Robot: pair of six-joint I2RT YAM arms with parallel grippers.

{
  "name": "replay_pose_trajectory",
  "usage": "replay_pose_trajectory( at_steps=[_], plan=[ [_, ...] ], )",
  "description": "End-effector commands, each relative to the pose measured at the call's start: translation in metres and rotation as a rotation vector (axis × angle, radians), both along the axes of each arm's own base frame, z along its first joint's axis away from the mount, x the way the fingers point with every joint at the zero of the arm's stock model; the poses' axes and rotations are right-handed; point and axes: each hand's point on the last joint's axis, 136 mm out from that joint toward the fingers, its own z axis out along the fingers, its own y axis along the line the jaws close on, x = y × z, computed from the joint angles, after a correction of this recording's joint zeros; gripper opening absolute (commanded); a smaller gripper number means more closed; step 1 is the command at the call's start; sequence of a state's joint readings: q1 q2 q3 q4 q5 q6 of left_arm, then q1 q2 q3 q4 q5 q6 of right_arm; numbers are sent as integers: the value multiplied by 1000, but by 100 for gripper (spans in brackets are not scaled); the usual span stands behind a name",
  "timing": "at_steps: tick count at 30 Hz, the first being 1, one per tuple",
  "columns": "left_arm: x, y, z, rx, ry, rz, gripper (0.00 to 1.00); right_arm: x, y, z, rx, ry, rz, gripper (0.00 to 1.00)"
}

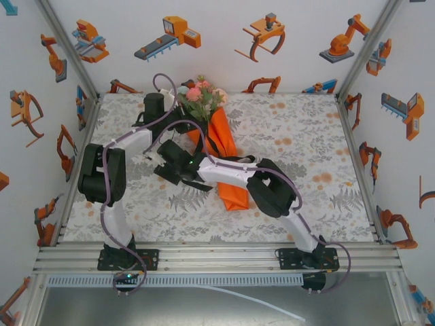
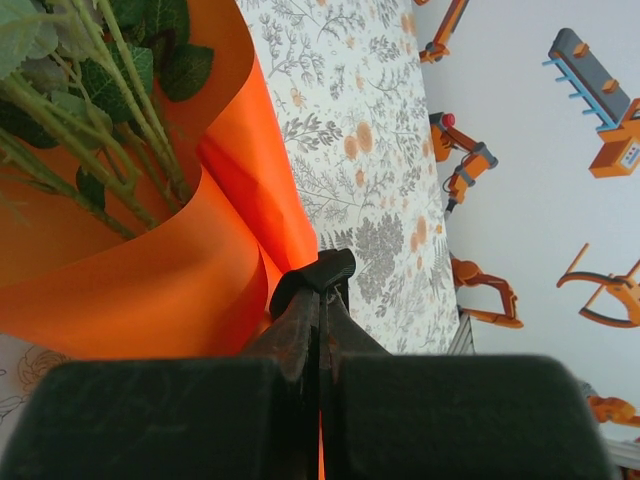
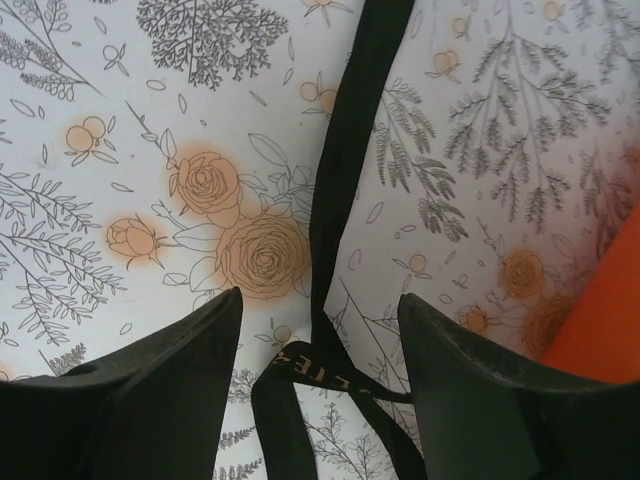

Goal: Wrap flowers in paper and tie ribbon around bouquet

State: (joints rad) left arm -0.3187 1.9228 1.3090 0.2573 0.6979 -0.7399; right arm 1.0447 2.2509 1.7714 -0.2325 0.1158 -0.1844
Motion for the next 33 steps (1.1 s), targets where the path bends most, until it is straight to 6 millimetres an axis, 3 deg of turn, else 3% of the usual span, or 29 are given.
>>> replay_pose_trajectory(
  at_steps=[1,6,10,17,21,24,27,33],
  plan=[
    [-6,-21,29,-65,-49,-62,0,2,-6,-23,-40,93,22,58],
    [-4,-18,33,-55,-64,-60,0,7,-2,-38,-34,138,36,54],
    [-5,-17,33,-51,-71,-63,0,15,-3,-48,-33,162,25,38],
    [-7,-16,32,-42,-81,-66,0,14,-3,-58,-42,174,53,35],
    [-6,-13,34,-42,-85,-61,0,12,-1,-64,-42,194,61,18],
    [-7,-10,37,-39,-97,-58,0,9,2,-44,-20,164,77,10],
    [-8,-6,41,-25,-112,-58,0,9,5,-11,39,99,105,0],
    [-14,2,34,29,-122,-70,0,-39,8,66,193,0,320,0]
  ],
)
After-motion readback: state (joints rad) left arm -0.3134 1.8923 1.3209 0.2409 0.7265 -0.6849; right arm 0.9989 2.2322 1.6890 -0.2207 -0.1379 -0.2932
